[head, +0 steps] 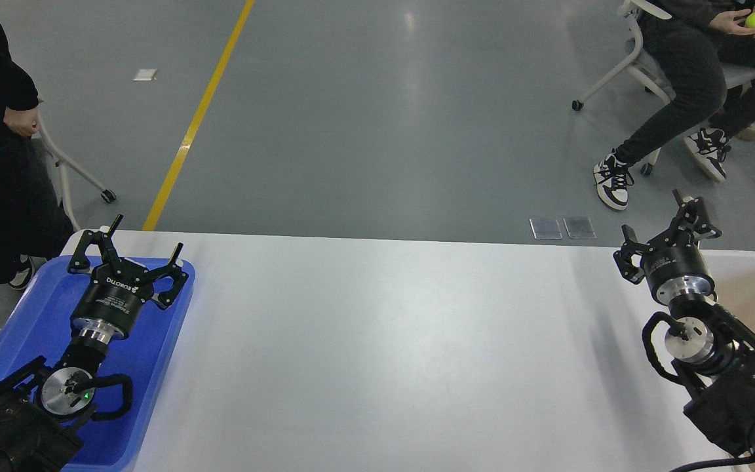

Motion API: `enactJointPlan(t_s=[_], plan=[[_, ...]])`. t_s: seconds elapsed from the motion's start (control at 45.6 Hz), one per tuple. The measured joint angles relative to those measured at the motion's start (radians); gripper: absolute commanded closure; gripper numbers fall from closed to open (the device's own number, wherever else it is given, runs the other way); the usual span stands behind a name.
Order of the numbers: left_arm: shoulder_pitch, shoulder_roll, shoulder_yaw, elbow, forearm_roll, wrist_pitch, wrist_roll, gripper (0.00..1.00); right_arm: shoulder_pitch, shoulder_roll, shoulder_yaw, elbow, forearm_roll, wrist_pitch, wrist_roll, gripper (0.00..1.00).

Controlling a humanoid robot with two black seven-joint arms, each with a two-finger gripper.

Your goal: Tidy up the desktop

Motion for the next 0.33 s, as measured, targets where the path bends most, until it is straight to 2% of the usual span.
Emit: enactJointPlan(t_s=[0.329], plan=[[0.000,0.000,0.000,0.000,0.000,0.000,0.000,0.01,-0.009,0.024,-0.002,-0.044,0.065,0.001,0.045,0.00]])
